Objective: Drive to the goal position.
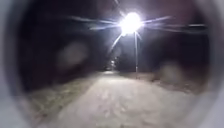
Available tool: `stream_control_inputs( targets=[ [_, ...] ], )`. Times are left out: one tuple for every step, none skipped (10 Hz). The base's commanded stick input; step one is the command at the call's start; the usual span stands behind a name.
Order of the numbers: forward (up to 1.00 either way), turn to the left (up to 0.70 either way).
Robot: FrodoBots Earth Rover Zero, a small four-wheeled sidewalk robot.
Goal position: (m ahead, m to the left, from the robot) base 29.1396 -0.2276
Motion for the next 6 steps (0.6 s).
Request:
stream_control_inputs(
  targets=[
    [1.00, 0.18],
    [1.00, 0.17],
    [1.00, 0.17],
    [1.00, 0.17],
    [1.00, 0.16],
    [1.00, 0.13]
  ],
)
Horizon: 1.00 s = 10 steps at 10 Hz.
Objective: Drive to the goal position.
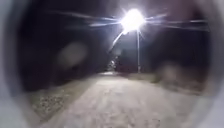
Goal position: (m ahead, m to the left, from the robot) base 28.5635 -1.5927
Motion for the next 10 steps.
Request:
stream_control_inputs(
  targets=[
    [1.00, 0.11],
    [1.00, 0.09],
    [1.00, 0.07],
    [1.00, 0.05],
    [1.00, 0.04],
    [1.00, 0.03],
    [1.00, 0.03],
    [1.00, 0.03],
    [1.00, 0.02],
    [1.00, 0.02]
  ],
)
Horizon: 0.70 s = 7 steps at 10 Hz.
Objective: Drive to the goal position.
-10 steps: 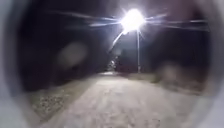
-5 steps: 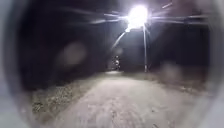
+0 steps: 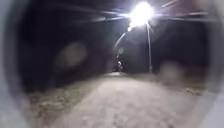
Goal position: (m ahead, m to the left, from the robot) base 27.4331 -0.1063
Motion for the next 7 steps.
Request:
stream_control_inputs(
  targets=[
    [1.00, 0.00],
    [1.00, -0.01],
    [1.00, -0.07],
    [1.00, -0.14],
    [1.00, -0.17],
    [1.00, -0.16],
    [1.00, -0.10]
  ],
)
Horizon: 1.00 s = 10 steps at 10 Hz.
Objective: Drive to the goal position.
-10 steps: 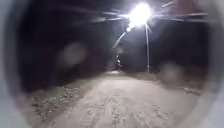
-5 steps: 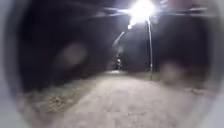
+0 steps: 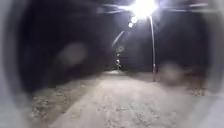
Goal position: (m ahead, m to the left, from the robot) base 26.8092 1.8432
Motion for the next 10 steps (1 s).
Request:
stream_control_inputs(
  targets=[
    [1.00, -0.02],
    [1.00, 0.00],
    [1.00, 0.00],
    [1.00, 0.00],
    [1.00, 0.01],
    [1.00, 0.02],
    [1.00, 0.03],
    [1.00, 0.03],
    [1.00, 0.08],
    [1.00, 0.14]
  ],
)
